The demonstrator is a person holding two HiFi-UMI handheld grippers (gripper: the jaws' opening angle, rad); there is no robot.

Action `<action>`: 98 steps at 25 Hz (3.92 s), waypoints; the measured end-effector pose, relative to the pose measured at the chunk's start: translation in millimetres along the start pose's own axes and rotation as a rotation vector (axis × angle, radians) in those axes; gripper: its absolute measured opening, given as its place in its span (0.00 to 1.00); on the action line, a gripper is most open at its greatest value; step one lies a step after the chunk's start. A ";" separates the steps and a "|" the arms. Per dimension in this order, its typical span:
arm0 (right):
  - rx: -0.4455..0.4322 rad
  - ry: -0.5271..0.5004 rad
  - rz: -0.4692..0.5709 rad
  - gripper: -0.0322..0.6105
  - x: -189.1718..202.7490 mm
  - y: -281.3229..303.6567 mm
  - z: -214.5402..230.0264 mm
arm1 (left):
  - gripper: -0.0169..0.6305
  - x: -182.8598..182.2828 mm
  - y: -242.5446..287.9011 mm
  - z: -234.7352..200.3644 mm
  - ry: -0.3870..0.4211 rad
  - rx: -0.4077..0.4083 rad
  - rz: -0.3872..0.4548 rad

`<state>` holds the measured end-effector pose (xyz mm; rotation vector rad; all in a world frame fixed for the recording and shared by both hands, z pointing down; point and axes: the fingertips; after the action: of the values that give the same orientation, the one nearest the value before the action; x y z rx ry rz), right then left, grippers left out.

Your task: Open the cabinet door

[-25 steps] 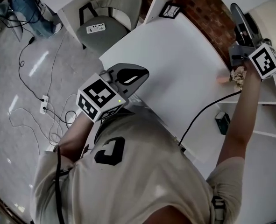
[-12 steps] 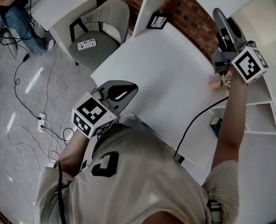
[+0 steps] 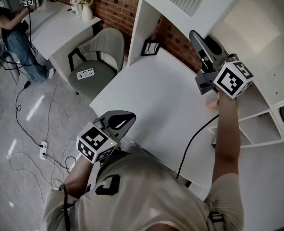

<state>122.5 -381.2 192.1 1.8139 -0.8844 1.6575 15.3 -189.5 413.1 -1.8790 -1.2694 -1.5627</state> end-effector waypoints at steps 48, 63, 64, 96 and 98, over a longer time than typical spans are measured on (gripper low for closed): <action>-0.068 -0.100 -0.010 0.37 -12.9 65.6 -136.0 | 0.05 -3.3 -57.4 -26.8 -0.002 -0.055 0.045; -0.014 -0.141 0.026 0.39 -15.7 114.7 -175.9 | 0.05 3.2 -98.4 -52.3 -0.033 -0.104 0.069; -0.012 -0.147 0.019 0.39 -15.6 119.8 -178.3 | 0.05 3.2 -100.7 -54.6 -0.037 -0.108 0.073; -0.031 -0.231 0.085 0.38 -15.7 207.5 -210.9 | 0.05 20.4 -156.7 -108.6 -0.152 -0.282 0.117; -0.062 -0.237 0.074 0.38 -15.2 201.1 -213.4 | 0.05 17.5 -153.6 -104.0 -0.149 -0.278 0.110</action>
<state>-169.4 -349.5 191.1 1.9843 -1.1038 1.4602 -170.6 -182.6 423.2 -2.2330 -1.0285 -1.6353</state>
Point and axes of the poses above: the fingertips, and each gripper's own axes: y forward along the fingers, z to its right, x out of its underside, and after that the axes turned 8 degrees about -y, right-handed
